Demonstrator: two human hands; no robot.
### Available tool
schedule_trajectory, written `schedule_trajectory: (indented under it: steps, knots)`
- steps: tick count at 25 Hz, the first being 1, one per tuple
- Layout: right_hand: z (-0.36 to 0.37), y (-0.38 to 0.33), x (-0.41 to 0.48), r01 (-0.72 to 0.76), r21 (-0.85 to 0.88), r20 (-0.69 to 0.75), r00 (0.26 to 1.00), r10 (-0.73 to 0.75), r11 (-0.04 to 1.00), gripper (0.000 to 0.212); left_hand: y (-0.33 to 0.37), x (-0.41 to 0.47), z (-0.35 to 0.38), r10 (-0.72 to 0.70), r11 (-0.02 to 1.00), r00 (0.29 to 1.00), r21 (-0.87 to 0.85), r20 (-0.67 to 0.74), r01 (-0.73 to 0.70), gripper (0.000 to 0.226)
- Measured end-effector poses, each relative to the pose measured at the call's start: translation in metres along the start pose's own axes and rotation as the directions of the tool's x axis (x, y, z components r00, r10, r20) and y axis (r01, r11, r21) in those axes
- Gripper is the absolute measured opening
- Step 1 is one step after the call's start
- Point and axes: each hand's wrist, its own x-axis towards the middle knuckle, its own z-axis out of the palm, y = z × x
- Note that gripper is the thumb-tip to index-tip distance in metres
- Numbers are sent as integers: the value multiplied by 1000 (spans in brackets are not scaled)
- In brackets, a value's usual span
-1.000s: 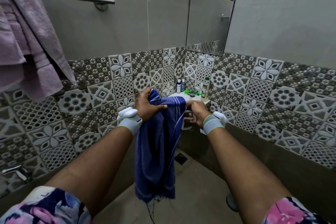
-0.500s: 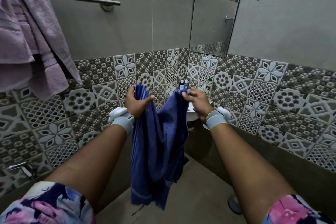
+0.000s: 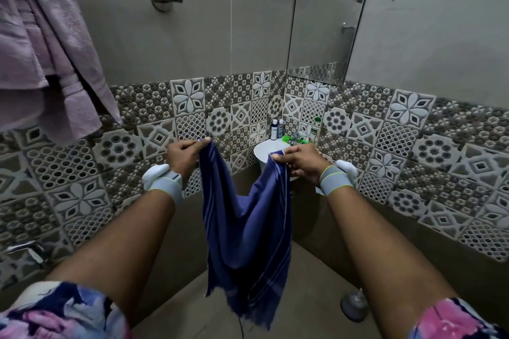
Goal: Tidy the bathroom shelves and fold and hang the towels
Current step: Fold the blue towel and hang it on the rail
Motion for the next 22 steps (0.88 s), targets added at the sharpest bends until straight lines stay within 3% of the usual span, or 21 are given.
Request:
schedule_trajectory:
  steps: [2,4,6,7,9,10,12,16,22]
  knots:
    - [7,-7,-7,-2,198,125,992,-23,980,12,1,-9,8,-110,983,986,-130,124,126,12]
    - [14,-5,0,26,269,42,998,-39,963,14,0,-14,17,-185,960,954,-163,236,227,11]
    - [24,2,13,80,158,-198,979,-48,984,17,-7,-10,24,-125,992,975,0,181,127,18]
    - [28,6,18,94,46,-308,948,-75,995,18,-11,-7,26,-30,983,993,186,113,9,23]
    - [39,13,23,145,-120,-365,913,-180,982,10,-16,-12,32,155,859,986,485,57,-163,26]
    - [46,15,21,184,-160,-334,914,-228,970,5,-14,-19,37,196,820,978,536,65,-200,26]
    - [61,15,13,247,-165,-300,910,-287,955,16,-11,-32,47,234,771,968,590,88,-239,22]
    - [79,14,2,348,-65,-304,886,-351,935,11,-4,-48,57,312,738,943,595,118,-319,14]
    - [81,14,-2,321,19,-305,904,-300,947,36,-5,-47,55,364,699,920,612,142,-371,8]
